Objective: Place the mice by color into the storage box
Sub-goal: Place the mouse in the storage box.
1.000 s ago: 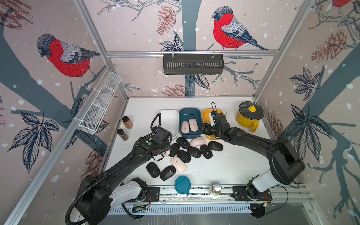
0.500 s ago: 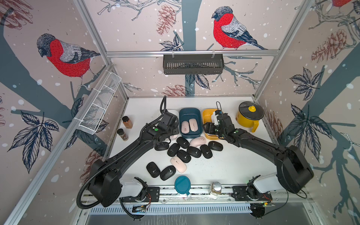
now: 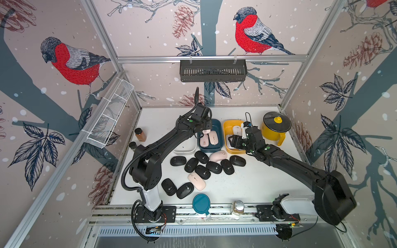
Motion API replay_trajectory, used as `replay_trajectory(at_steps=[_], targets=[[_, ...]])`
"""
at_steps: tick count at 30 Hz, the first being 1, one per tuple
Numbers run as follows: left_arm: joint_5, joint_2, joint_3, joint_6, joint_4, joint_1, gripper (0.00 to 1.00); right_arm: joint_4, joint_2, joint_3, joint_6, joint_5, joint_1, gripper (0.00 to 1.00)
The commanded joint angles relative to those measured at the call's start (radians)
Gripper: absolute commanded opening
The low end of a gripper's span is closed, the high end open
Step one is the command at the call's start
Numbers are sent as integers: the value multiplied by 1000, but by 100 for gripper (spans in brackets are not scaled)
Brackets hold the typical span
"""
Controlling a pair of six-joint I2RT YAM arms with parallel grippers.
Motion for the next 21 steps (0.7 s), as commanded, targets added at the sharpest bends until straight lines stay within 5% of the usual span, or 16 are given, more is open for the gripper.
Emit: replay_trajectory(at_steps=[1, 21], targets=[[29, 59, 54, 24, -12, 1, 48, -4, -22, -21, 5, 24, -5, 74], [0, 420, 349, 50, -65, 38, 48, 5, -24, -58, 5, -4, -22, 74]])
